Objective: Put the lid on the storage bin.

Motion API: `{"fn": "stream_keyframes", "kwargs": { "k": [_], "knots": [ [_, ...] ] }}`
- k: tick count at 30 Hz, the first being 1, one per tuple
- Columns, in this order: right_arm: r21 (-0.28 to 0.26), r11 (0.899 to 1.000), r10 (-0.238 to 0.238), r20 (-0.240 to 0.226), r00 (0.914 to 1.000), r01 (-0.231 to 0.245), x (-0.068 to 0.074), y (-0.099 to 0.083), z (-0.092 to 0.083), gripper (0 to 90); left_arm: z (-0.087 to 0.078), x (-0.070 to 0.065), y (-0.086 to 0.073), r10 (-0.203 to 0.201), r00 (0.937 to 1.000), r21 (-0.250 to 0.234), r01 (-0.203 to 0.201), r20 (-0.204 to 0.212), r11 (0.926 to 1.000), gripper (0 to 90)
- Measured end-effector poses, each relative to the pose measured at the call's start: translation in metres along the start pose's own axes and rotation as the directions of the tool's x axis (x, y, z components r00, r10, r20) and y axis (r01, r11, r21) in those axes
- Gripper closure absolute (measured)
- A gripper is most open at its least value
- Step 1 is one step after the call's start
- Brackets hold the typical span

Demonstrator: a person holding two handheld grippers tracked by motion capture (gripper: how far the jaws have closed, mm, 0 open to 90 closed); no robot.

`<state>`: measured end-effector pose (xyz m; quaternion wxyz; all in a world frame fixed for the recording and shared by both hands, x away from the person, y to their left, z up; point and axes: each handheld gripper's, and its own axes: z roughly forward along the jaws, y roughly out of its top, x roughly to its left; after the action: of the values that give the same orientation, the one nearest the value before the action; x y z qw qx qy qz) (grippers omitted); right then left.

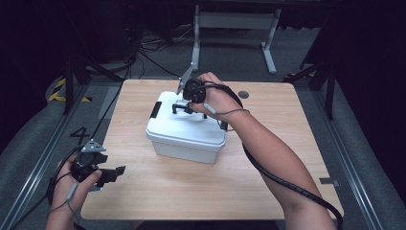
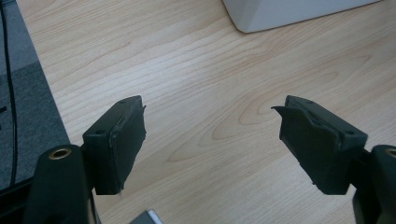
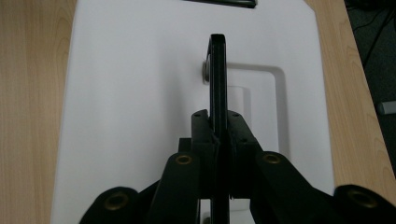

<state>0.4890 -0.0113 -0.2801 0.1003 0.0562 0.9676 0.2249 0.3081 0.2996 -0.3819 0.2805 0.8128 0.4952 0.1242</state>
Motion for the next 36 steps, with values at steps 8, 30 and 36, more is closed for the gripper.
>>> {"fn": "stream_keyframes", "kwargs": {
  "k": [8, 30, 36],
  "knots": [
    [0.006, 1.000, -0.002, -0.010, 1.0000, 0.002, 0.000, -0.001, 0.010, 84.2, 0.001, 0.000, 0.001, 0.004, 1.0000, 0.005, -0.004, -0.001, 1.0000, 23.0],
    [-0.081, 0.992, 0.088, -0.048, 0.9950, -0.092, 0.010, -0.004, 0.008, 55.7, 0.002, -0.001, 0.002, 0.014, 0.9999, 0.006, -0.014, -0.001, 0.9999, 23.0],
    [-0.128, 0.985, 0.112, -0.035, 0.9931, -0.116, 0.011, -0.006, -0.008, 51.5, 0.001, -0.001, 0.002, 0.010, 0.9999, 0.005, -0.010, 0.002, 0.9999, 23.0]
  ]
}}
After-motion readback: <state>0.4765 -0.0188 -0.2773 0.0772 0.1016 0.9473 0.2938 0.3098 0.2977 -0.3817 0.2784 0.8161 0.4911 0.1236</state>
